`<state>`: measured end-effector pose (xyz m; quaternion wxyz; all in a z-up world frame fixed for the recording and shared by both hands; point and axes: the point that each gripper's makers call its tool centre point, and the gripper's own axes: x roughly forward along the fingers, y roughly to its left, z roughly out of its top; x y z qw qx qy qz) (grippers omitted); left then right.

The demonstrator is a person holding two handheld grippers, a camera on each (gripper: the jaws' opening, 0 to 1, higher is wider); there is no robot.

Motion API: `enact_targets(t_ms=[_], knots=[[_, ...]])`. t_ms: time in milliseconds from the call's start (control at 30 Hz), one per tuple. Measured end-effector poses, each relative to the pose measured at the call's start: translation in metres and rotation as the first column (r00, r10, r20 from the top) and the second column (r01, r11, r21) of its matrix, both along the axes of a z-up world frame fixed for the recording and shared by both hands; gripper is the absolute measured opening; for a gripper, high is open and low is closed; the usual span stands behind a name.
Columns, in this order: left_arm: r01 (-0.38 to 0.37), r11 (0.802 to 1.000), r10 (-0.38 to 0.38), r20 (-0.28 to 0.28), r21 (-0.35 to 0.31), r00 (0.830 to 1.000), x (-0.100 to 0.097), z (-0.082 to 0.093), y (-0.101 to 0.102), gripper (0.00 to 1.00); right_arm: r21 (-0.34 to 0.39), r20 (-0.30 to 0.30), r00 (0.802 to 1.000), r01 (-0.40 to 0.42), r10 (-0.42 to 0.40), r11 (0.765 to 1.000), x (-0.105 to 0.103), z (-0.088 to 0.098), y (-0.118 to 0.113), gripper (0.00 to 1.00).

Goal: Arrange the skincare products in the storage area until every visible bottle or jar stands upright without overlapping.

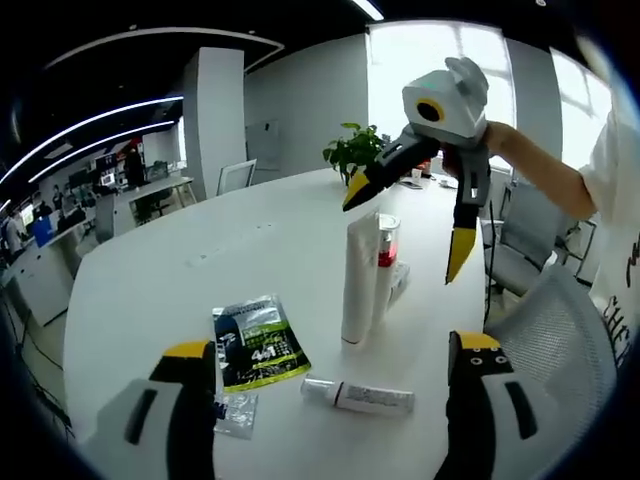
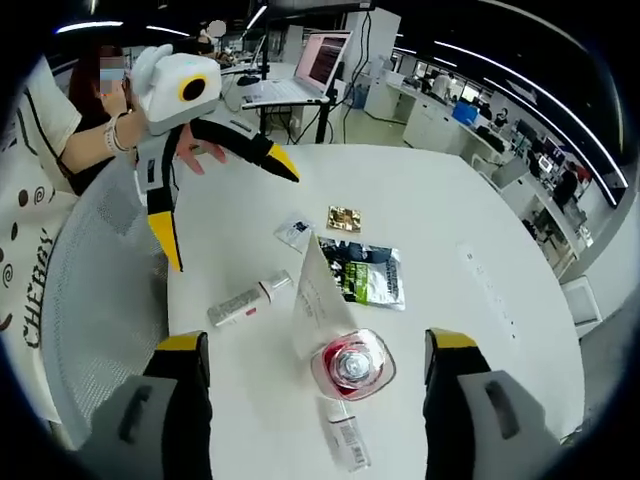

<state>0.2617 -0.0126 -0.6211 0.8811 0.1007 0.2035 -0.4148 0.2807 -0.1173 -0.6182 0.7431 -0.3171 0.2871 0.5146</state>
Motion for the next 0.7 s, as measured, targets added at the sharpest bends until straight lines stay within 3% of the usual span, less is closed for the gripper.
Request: enact_targets(t_ms=[267,700], knots=[[-0.023,1.000,0.023,-0.003,-0.007,1.000,-0.008,0.003,0.012,0.99,0.030,0.009,0.997,0.078,-0.078,0.997,-0.005,-0.003,-0.007,0.99],[-0.068,0.997,0.067,-0.023,-0.035,0.997,-0.020,0.007,0.035,0.99,0.076,0.012,0.990,0.136,-0.137,0.988,-0.027,-0.005,-0.009,0.99]])
